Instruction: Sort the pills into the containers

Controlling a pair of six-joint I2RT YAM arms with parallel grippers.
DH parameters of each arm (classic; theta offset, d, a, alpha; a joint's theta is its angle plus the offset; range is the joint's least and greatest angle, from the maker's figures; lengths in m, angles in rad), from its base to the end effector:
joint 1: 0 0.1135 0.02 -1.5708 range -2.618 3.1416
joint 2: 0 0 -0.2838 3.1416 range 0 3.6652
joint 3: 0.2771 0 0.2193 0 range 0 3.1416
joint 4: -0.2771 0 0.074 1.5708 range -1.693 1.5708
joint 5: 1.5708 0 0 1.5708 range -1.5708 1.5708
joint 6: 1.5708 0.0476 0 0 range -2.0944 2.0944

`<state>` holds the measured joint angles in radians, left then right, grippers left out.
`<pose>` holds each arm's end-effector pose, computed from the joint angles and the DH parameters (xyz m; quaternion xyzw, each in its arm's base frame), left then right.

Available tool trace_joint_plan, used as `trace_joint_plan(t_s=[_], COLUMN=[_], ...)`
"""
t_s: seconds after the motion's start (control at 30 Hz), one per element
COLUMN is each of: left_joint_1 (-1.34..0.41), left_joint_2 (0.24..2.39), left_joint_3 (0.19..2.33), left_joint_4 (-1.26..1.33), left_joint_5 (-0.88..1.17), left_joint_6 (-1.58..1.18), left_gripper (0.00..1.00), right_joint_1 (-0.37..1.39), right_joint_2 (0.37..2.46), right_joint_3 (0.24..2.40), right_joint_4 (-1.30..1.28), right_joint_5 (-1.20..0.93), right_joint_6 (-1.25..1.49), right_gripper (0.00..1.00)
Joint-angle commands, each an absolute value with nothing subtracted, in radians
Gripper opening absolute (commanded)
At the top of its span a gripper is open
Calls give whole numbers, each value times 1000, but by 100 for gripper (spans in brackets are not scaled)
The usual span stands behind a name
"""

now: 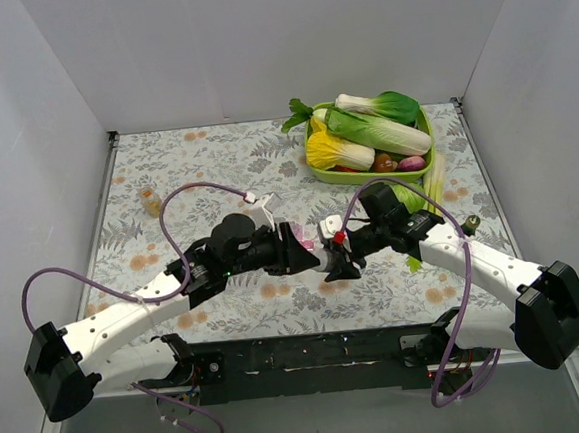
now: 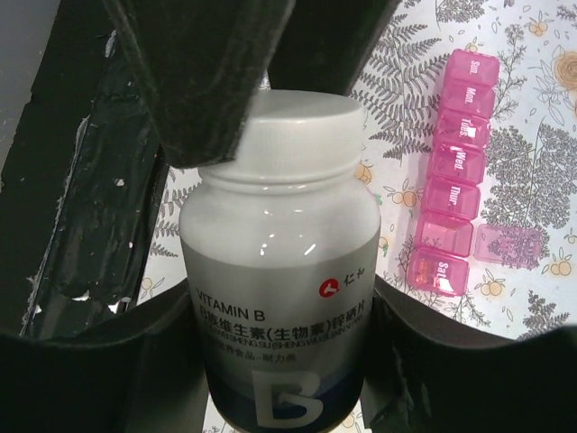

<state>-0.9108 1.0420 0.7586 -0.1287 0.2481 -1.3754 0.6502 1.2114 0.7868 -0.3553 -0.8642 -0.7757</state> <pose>0.1172 -0.1701 0.3090 -0.1252 0.8237 -0.5373 0.1311 0.1466 0.1570 0.2732 -0.6701 0.5284 0.3638 0.3734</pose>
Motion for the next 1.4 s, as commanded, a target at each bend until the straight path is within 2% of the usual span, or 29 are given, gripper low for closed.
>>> trace_joint_plan(t_s=[0.0, 0.13, 0.2, 0.23, 0.33, 0.37, 0.43, 0.47, 0.6, 0.7, 0.73, 0.8, 0.97, 1.1, 1.3, 1.37], left_joint_1=[-899, -899, -899, -899, -897, -897, -894, -894, -877, -867, -867, -868, -870, -870, -880, -882], left_joint_2=[1103, 1157, 1163, 1163, 1134, 1123, 1095, 1069, 994, 919, 902, 855, 735, 761, 962, 998], left_joint_3=[896, 965, 985, 989, 982, 973, 947, 940, 879, 832, 819, 784, 617, 566, 655, 678], left_joint_4=[-323, -388, -385, -399, -385, -377, -373, -374, -370, -379, -379, -373, -146, 58, 113, 130], left_joint_5=[195, 215, 219, 219, 218, 212, 206, 204, 227, 291, 332, 388, 503, 471, 486, 482], left_joint_6=[-1957, -2065, -2051, -2045, -1979, -1961, -1908, -1885, -1723, -1401, -1177, -1007, -523, -341, -301, -304], left_gripper=[0, 0, 10, 30, 69, 78, 89, 98, 98, 98, 98, 98, 98, 98, 98, 92], right_joint_1=[655, 655, 655, 655, 652, 650, 649, 649, 647, 646, 646, 646, 644, 646, 646, 646], right_joint_2=[1196, 1201, 1193, 1187, 1183, 1183, 1186, 1187, 1190, 1186, 1186, 1187, 1204, 1209, 1207, 1203], right_joint_3=[765, 773, 767, 764, 755, 755, 761, 762, 769, 767, 765, 767, 778, 781, 775, 772], right_joint_4=[-325, -328, -328, -327, -321, -321, -321, -321, -330, -337, -342, -348, -362, -365, -360, -360], right_joint_5=[-839, -836, -830, -828, -830, -831, -834, -836, -845, -864, -871, -893, -917, -919, -925, -923], right_joint_6=[-759, -752, -752, -752, -750, -750, -749, -749, -750, -759, -768, -775, -790, -793, -796, -796], right_gripper=[3, 3, 2, 3, 2, 3, 2, 2, 3, 3, 3, 3, 3, 3, 3, 3])
